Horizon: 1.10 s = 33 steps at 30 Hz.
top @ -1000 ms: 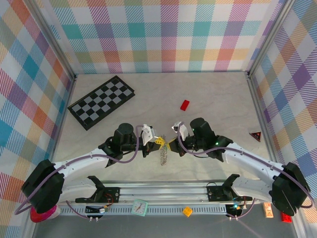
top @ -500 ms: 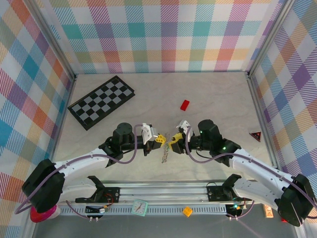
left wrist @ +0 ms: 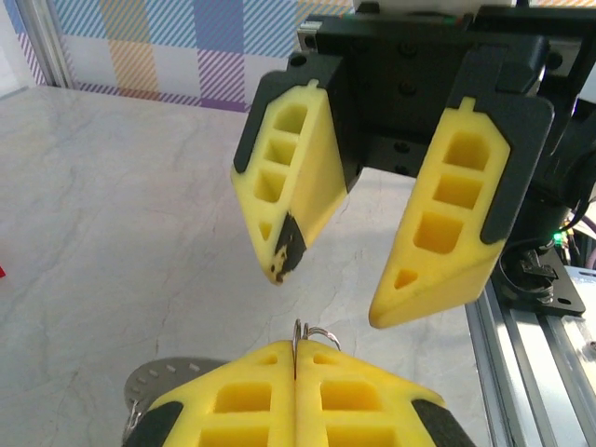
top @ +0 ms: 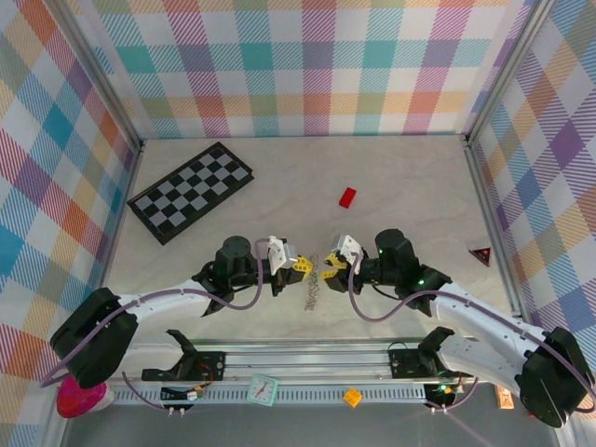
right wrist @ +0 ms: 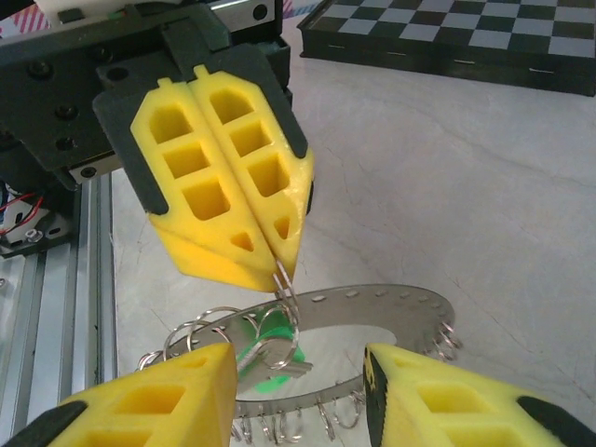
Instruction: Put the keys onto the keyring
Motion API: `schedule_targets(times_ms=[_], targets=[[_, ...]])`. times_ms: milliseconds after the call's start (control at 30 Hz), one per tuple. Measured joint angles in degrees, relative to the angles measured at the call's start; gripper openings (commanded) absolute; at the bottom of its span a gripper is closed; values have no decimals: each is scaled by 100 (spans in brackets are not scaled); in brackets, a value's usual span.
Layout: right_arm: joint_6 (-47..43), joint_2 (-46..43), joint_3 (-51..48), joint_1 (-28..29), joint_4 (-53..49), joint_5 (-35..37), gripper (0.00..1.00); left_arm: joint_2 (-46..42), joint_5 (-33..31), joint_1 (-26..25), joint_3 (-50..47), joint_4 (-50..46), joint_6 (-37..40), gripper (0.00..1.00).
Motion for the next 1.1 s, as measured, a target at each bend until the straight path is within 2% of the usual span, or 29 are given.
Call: schedule_targets(times_ms=[267, 467, 600, 767, 833, 900, 967, 1100], targets=[[-50, 280, -72, 0, 433, -299, 40, 15, 85, 0, 0, 61, 0, 0], [-50, 476, -72, 0, 649, -428, 33, 15, 166, 0, -4, 76, 0, 0], [-50, 551, -72, 0, 730, -509, 24, 15, 192, 0, -31, 92, 0, 0], [-79, 612, -50, -7, 719, -636, 4, 11, 236, 0, -33, 83, 0, 0], [-179, 614, 15, -35, 581, -684, 0, 7, 212, 0, -33, 81, 11, 18], [-243, 614, 142, -35, 348, -702, 0, -44, 131, 0, -33, 33, -9, 30], [-380, 621, 356, -35, -39, -695, 0, -179, 37, 0, -26, -122, 52, 32], [-813, 695, 931, -24, -898, -619, 0, -535, -26, -2, 173, -1016, 474, 30]])
